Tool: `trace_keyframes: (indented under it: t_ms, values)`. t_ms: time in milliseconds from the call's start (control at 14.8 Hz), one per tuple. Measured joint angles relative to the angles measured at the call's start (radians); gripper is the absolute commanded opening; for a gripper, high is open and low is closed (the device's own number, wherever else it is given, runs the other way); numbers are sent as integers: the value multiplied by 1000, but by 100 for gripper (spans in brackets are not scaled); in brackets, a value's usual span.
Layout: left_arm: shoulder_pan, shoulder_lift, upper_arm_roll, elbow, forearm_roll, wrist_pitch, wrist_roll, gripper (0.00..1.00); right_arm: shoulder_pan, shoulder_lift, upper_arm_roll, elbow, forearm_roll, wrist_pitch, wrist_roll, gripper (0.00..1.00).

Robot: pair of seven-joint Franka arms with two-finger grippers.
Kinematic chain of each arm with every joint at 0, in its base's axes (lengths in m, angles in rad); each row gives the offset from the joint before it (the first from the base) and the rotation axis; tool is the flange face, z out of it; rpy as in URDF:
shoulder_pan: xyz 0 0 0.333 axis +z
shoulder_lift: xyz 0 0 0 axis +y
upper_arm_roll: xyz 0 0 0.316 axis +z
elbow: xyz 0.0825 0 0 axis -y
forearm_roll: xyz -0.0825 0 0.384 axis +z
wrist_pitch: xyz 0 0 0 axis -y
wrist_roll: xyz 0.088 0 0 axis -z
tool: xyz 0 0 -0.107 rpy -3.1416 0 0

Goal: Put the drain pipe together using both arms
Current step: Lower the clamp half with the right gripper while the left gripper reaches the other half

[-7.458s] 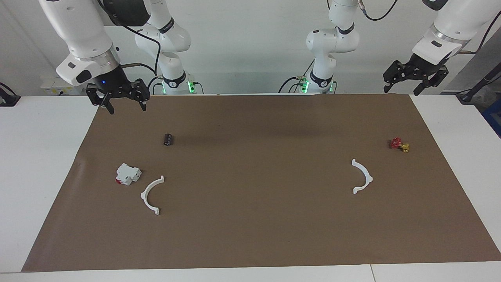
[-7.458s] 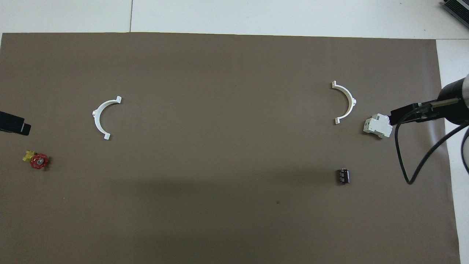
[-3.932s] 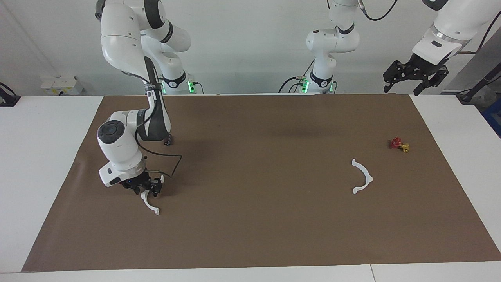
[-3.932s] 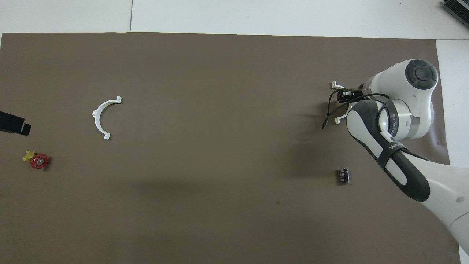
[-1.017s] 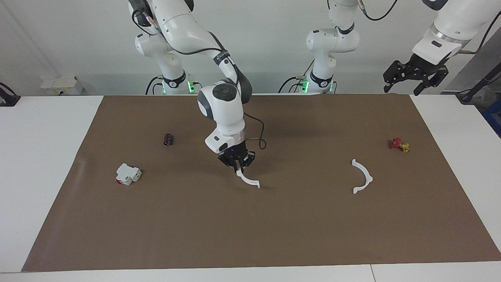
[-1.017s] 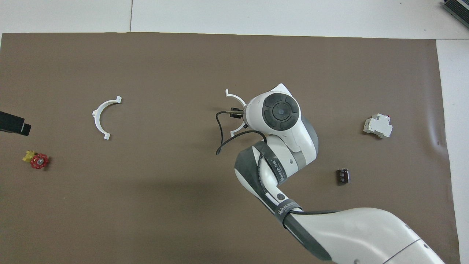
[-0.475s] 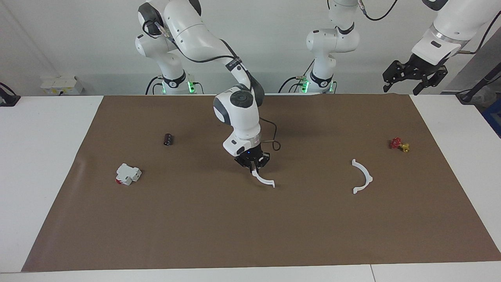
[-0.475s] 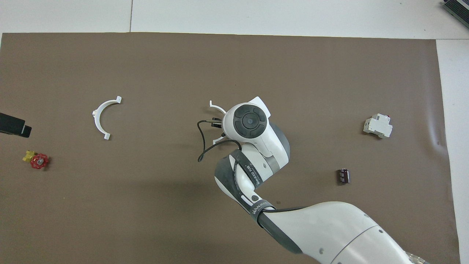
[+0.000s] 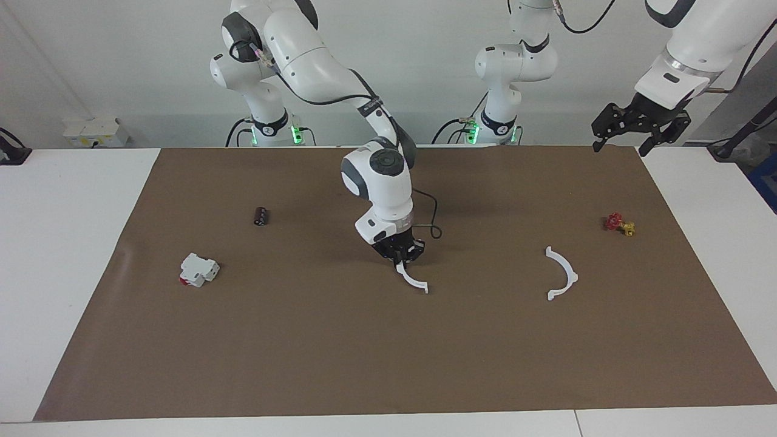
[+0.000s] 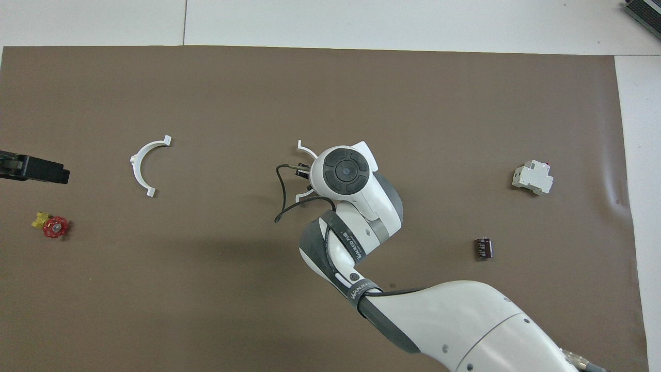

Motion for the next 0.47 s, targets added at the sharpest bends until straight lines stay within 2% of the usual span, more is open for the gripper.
trace_keyframes:
  t_ms: [68, 271, 407, 475]
  values:
    - [0, 1, 0, -37, 0, 62, 0, 100, -1, 0, 0, 0, -8, 0, 0, 3]
    - [0, 31, -1, -128, 0, 221, 0, 100, -5, 1, -2, 0, -33, 0, 1, 39]
    - [0, 88, -3, -146, 0, 305, 0, 100, -5, 2, -2, 0, -37, 0, 0, 40]
    - [0, 120, -4, -148, 0, 345, 0, 100, -5, 2, -2, 0, -38, 0, -3, 46]
